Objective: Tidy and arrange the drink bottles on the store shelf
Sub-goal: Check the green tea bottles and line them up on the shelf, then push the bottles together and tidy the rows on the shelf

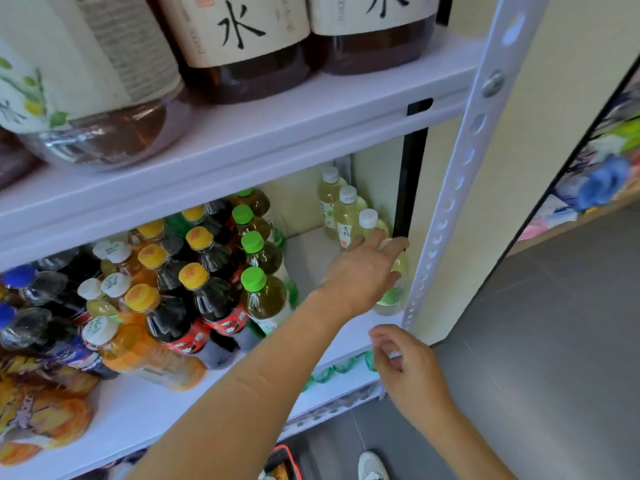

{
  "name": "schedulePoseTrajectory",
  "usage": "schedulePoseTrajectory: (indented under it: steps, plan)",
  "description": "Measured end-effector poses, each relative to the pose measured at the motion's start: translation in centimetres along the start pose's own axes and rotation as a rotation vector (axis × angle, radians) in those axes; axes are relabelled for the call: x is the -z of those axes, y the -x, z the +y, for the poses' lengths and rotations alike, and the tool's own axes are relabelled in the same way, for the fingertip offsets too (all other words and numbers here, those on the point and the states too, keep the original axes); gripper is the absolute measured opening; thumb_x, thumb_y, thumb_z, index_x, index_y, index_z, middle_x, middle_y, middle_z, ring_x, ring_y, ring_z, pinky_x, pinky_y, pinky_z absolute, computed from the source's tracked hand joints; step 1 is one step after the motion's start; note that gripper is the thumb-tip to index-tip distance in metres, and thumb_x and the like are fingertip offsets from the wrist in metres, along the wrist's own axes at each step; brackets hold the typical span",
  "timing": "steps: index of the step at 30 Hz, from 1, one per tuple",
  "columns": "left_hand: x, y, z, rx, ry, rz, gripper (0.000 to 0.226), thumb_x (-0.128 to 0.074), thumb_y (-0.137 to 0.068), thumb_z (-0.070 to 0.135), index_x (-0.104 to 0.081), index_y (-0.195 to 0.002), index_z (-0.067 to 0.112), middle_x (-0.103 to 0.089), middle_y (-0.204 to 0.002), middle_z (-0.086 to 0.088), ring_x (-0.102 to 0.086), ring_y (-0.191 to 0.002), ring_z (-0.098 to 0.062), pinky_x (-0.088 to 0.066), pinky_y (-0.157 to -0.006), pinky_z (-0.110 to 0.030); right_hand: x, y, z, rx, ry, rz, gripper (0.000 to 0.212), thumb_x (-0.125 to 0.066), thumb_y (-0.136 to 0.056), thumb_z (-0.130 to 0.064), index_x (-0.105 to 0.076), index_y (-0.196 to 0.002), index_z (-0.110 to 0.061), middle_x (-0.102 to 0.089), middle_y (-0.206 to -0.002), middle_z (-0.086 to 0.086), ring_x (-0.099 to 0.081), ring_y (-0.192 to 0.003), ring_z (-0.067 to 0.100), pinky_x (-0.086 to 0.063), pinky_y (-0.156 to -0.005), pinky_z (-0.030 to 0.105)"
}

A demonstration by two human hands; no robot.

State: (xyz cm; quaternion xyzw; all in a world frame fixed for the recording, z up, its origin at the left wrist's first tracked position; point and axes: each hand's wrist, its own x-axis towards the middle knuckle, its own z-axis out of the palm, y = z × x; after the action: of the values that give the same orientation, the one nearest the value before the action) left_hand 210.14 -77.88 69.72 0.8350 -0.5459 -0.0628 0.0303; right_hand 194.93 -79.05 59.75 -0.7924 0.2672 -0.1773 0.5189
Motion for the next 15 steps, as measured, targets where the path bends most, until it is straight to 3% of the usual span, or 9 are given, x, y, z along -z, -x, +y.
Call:
schedulePoseTrajectory:
  steps: [3,8,12,15]
  plan:
    - [0.3,0.9,-0.7,0.009,0.08,-0.023,0.039,-0.055,-0.098,0.034,-0.046,-0.132,0.019,-0.053,-0.114,-0.013,-0.058,-0.096,-0.038,-0.05,-0.082,-0.045,0.5,0.2,0.3,-0.088,-0.057,-0.003,0.041,-0.064,-0.089,-0.003,-0.054,-0.103,-0.04,-0.064,-0.107,-0.008,-0.063,-0.093,0.004,-0.047,-0.069,0.009]
    - [2.1,5.2,-1.8,0.036,-0.042,0.113,0.032,-0.046,-0.097,0.049,-0.048,-0.115,0.022,-0.067,-0.095,-0.007,-0.063,-0.087,-0.035,-0.037,-0.065,-0.034,0.8,0.2,-0.2,-0.222,-0.266,-0.072,0.058,-0.075,-0.084,-0.012,-0.043,-0.12,-0.045,-0.049,-0.123,-0.014,-0.058,-0.102,-0.004,-0.047,-0.073,0.008]
    - [5.2,9.8,-2.7,0.189,0.183,0.415,0.031,-0.046,-0.091,0.054,-0.059,-0.092,0.026,-0.066,-0.07,-0.002,-0.063,-0.07,-0.032,-0.043,-0.057,-0.034,2.2,0.6,-1.7,-0.374,-0.692,-0.39,0.077,-0.087,-0.067,-0.033,-0.048,-0.131,-0.045,-0.056,-0.134,-0.004,-0.062,-0.116,0.021,-0.055,-0.092,0.039]
    - [6.8,12.7,-4.0,0.355,0.556,0.535,0.032,-0.051,-0.096,0.048,-0.061,-0.08,0.022,-0.057,-0.058,0.006,-0.053,-0.055,-0.012,-0.038,-0.053,-0.032,3.5,0.8,-3.6,-0.314,-0.957,-0.498,0.075,-0.092,-0.059,-0.036,-0.06,-0.126,-0.028,-0.065,-0.121,0.014,-0.066,-0.105,0.032,-0.056,-0.084,0.044]
